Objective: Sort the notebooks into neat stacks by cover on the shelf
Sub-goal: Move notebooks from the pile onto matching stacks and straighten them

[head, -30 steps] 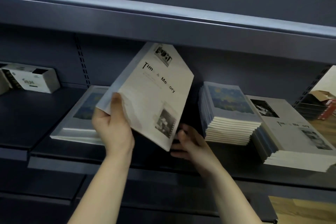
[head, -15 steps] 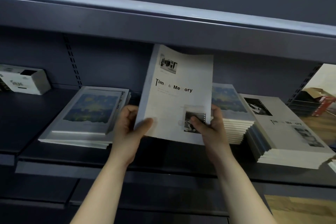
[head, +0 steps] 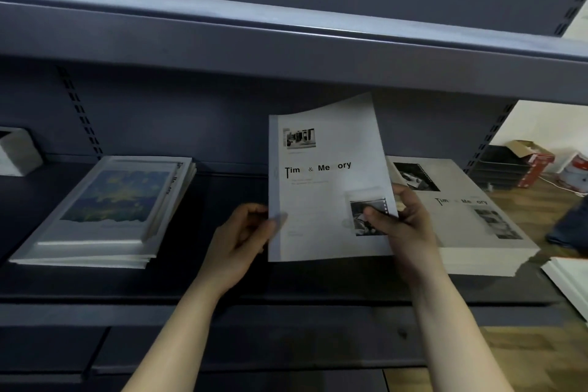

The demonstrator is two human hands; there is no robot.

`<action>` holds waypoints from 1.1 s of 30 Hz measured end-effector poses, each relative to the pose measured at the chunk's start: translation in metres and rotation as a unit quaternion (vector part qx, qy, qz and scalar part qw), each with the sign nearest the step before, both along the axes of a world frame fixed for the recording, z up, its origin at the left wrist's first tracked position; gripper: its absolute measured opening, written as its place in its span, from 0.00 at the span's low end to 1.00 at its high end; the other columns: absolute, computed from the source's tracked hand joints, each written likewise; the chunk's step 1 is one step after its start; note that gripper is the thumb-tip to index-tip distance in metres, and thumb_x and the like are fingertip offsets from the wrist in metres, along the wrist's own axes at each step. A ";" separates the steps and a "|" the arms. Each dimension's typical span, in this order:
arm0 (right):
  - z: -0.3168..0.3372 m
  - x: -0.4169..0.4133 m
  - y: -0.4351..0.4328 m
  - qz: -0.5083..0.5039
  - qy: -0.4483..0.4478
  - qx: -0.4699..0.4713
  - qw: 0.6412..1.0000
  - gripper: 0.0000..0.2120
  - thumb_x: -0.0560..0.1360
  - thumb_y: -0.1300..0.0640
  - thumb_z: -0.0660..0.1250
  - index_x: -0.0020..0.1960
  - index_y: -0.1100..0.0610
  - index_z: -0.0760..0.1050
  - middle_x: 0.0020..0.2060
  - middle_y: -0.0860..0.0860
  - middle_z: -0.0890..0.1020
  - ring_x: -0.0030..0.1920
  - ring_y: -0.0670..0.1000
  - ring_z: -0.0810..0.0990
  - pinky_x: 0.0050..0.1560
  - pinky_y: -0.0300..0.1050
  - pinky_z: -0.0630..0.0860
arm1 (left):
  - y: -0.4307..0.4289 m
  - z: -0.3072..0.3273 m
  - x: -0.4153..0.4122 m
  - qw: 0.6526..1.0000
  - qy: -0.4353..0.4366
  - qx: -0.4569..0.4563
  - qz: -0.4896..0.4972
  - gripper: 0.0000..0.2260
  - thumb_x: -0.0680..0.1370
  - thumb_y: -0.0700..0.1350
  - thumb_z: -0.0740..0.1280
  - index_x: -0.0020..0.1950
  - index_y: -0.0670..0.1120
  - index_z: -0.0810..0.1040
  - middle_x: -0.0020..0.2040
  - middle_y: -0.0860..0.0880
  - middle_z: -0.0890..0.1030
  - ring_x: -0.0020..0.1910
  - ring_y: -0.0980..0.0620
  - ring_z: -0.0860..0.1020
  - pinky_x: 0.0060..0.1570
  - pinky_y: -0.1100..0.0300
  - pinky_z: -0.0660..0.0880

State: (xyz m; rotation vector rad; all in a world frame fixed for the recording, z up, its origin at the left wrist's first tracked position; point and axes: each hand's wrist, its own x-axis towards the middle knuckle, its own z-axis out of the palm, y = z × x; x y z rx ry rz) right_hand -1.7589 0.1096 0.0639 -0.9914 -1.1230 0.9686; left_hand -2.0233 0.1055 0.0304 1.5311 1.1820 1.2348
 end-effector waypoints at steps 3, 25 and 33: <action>0.004 0.031 -0.003 -0.015 0.009 -0.006 1.000 0.19 0.68 0.74 0.69 0.52 0.54 0.77 0.44 0.53 0.86 0.45 0.54 0.85 0.42 0.47 0.81 | 0.004 -0.010 0.009 0.997 0.072 -0.003 0.031 0.16 0.74 0.65 0.56 0.56 0.62 0.73 0.49 0.60 0.81 0.49 0.66 0.78 0.47 0.69 0.74; 0.024 0.194 -0.015 -0.154 -0.144 -0.134 0.968 0.22 0.68 0.71 0.72 0.54 0.51 0.73 0.41 0.52 0.83 0.32 0.50 0.85 0.27 0.42 0.78 | 0.020 -0.042 0.041 0.857 0.502 0.007 0.111 0.19 0.81 0.55 0.48 0.71 0.55 0.66 0.72 0.52 0.65 0.70 0.49 0.63 0.68 0.46 0.57; 0.017 0.213 0.003 -0.263 -0.397 -0.167 0.864 0.26 0.67 0.63 0.76 0.63 0.55 0.72 0.52 0.55 0.80 0.47 0.56 0.78 0.48 0.56 0.76 | 0.019 -0.043 0.041 0.862 0.494 -0.002 0.109 0.20 0.81 0.57 0.50 0.71 0.55 0.66 0.73 0.53 0.64 0.71 0.49 0.60 0.70 0.44 0.54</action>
